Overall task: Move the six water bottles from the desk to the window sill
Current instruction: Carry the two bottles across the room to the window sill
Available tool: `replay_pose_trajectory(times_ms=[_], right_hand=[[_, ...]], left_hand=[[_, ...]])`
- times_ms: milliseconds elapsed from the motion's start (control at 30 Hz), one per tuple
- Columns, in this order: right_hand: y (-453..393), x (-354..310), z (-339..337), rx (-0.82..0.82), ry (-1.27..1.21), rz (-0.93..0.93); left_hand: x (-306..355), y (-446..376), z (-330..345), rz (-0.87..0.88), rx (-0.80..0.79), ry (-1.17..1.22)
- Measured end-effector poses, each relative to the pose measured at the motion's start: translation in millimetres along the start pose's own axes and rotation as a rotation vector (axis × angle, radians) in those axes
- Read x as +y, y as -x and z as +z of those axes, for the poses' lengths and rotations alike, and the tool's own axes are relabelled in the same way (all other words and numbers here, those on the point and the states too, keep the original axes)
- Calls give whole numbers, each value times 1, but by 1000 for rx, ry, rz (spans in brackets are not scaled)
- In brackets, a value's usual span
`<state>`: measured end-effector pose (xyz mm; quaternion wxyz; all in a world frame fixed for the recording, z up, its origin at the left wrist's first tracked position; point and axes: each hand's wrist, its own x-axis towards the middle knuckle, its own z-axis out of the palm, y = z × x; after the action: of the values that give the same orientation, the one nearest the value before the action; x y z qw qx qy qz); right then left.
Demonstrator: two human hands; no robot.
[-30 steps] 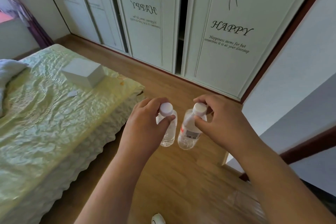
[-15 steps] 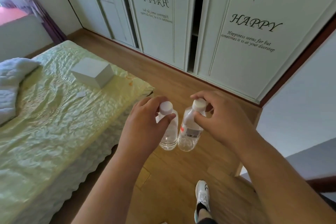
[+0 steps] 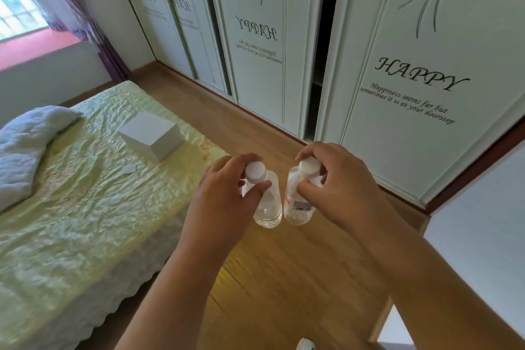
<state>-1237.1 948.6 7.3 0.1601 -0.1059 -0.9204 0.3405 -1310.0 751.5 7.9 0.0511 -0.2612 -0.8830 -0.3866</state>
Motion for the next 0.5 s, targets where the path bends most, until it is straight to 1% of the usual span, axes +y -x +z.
replay_pose_trajectory(times_ms=[267,500], right_hand=[[-40,35,-7,26,-6,-15],[-85,59,-4,54,12,58]], left_hand=[[4,-46,30,-9,-6,3],[-18,-102,53,7,-47,35]])
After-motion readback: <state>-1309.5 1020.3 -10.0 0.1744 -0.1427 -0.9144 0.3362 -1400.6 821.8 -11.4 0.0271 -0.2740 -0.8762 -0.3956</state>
